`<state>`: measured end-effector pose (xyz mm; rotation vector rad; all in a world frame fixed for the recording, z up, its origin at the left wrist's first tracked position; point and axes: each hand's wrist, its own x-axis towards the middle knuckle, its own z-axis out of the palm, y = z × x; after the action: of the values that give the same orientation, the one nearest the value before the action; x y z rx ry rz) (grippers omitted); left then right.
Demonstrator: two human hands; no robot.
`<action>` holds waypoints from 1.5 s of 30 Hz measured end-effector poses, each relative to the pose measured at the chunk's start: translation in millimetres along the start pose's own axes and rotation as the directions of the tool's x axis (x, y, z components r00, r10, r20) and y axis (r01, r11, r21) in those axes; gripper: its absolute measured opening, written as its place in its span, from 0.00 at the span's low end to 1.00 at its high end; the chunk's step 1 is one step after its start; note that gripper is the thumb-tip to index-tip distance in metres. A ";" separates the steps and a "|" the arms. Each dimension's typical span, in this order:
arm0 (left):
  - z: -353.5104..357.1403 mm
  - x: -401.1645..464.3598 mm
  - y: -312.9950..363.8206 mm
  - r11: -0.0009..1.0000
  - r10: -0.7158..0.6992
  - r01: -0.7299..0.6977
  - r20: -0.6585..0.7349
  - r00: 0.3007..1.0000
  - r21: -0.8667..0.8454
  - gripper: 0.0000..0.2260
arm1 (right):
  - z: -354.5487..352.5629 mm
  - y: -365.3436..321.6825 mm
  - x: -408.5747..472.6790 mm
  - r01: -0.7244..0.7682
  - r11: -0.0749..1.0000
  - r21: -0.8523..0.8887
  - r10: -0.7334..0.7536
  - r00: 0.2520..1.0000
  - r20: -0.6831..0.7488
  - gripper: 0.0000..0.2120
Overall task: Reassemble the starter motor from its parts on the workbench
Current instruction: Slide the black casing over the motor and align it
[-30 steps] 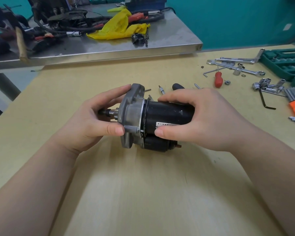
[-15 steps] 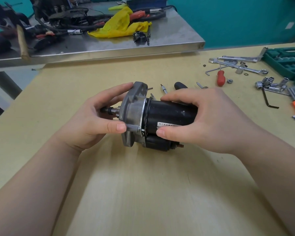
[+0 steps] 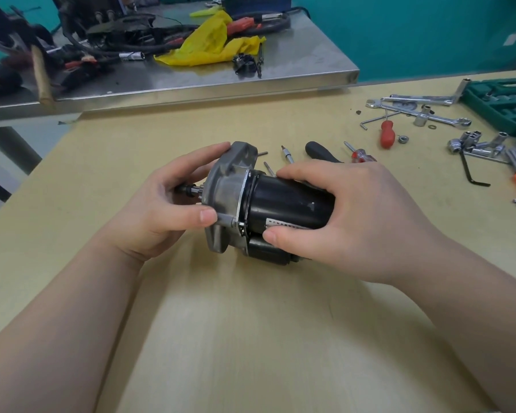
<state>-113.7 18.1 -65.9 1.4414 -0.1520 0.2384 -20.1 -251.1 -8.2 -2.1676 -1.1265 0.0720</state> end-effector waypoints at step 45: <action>52.5 6.2 -12.8 0.949 -0.262 0.210 -0.218 0.940 -0.235 0.23 | 11.3 5.0 25.9 -0.270 0.810 0.520 0.236 0.963 0.131 0.23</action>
<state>-102.4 -34.9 -70.1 1.1964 0.1964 0.1953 -4.3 -227.7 -13.3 -1.7935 -0.7215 0.5169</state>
